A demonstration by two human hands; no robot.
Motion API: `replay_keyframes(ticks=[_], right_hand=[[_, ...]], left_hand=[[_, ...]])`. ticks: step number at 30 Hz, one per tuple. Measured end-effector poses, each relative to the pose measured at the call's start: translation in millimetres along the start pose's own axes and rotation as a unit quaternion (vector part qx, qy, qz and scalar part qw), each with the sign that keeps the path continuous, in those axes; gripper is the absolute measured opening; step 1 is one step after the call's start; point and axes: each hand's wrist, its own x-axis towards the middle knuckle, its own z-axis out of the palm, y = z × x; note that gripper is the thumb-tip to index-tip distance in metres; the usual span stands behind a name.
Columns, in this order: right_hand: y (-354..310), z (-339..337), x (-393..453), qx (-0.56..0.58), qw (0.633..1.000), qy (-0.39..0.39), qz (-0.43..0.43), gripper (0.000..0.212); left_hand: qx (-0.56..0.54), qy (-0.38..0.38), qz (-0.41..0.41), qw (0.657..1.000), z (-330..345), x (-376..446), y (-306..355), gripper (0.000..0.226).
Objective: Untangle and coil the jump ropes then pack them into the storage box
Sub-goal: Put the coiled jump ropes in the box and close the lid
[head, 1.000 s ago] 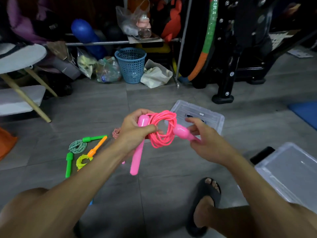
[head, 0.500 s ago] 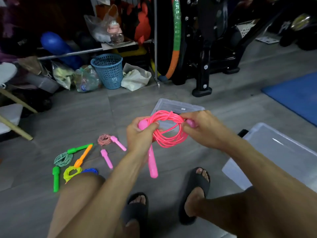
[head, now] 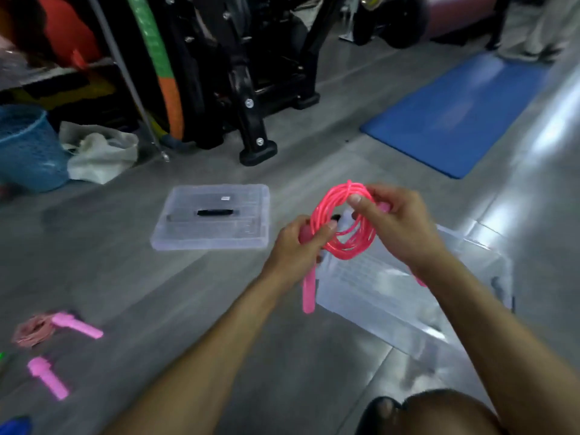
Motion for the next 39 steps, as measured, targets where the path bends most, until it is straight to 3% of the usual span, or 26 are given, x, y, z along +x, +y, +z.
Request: replay_keyframes(ticks=[4, 7, 9, 11, 13, 17, 21, 24, 29, 33, 39], right_hand=[[70, -52, 22, -0.087, 0.993, 0.055, 0.054, 0.021], [119, -71, 30, -0.127, 0.982, 0.087, 0.108, 0.022], [150, -73, 31, -0.151, 0.977, 0.083, 0.13, 0.018], [178, -69, 28, -0.173, 0.973, 0.054, 0.142, 0.016], [198, -63, 25, -0.183, 0.971, 0.018, 0.154, 0.014], [201, -48, 28, -0.048, 0.979, -0.089, 0.175, 0.015], [203, -5, 51, 0.028, 0.956, -0.195, 0.215, 0.021], [227, 54, 76, -0.052, 0.952, -0.191, 0.235, 0.028], [292, 147, 97, -0.234, 0.918, -0.168, 0.273, 0.022], [325, 182, 110, -0.232, 0.911, -0.122, 0.318, 0.022], [337, 189, 123, -0.242, 0.911, -0.1, 0.317, 0.024]], left_hand=[[0.116, -0.072, 0.026, 0.99, 52, 54, -26, 0.036], [0.238, -0.043, 0.036, 0.97, 66, 94, -66, 0.027], [0.349, -0.022, 0.013, 0.937, 67, 112, -95, 0.034], [0.426, -0.052, -0.022, 0.903, 68, 125, -121, 0.042], [0.462, -0.068, -0.022, 0.884, 71, 130, -138, 0.03], [0.454, 0.013, 0.02, 0.891, 60, 122, -155, 0.021], [0.468, 0.056, 0.02, 0.882, 11, 110, -170, 0.025], [0.452, 0.083, 0.007, 0.888, -28, 103, -174, 0.027], [0.429, 0.109, 0.015, 0.897, -56, 103, -178, 0.031], [0.419, 0.129, 0.03, 0.898, -57, 109, -185, 0.04], [0.405, 0.129, 0.044, 0.904, -61, 110, -192, 0.044]])
